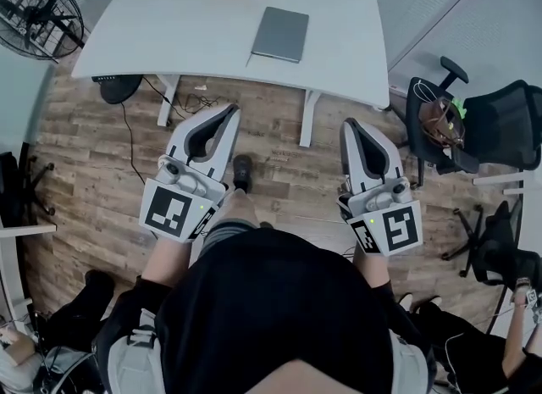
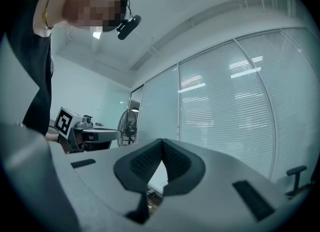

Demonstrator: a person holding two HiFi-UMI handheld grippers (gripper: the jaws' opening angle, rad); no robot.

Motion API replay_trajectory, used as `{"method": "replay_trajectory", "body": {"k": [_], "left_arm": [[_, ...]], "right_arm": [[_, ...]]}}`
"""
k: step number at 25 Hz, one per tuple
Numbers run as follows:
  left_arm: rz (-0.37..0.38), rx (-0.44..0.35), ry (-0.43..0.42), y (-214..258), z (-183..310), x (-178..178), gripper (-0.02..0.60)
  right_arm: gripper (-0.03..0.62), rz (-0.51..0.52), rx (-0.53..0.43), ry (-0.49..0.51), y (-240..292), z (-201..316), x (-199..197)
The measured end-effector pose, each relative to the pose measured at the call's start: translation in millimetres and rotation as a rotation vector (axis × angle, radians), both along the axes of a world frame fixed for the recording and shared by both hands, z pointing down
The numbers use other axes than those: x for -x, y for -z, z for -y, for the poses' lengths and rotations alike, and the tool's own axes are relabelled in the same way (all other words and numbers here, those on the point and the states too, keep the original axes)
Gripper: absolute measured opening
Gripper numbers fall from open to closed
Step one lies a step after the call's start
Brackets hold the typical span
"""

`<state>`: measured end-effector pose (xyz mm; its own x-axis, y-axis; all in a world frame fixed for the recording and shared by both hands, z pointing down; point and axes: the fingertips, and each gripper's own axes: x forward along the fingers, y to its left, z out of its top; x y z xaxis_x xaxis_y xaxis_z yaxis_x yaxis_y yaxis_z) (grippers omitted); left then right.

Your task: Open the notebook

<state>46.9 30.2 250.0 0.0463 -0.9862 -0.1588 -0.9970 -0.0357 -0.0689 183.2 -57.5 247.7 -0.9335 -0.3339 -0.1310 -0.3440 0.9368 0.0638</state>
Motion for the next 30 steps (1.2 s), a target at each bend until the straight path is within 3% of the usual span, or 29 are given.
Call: {"method": "replay_trajectory", "body": {"k": [30], "left_arm": [[0.006, 0.009, -0.115, 7.6, 177.4, 177.2, 0.012]], "right_arm": [[0.005, -0.011, 0.020, -0.096, 2.6, 161.5, 176.8]]}}
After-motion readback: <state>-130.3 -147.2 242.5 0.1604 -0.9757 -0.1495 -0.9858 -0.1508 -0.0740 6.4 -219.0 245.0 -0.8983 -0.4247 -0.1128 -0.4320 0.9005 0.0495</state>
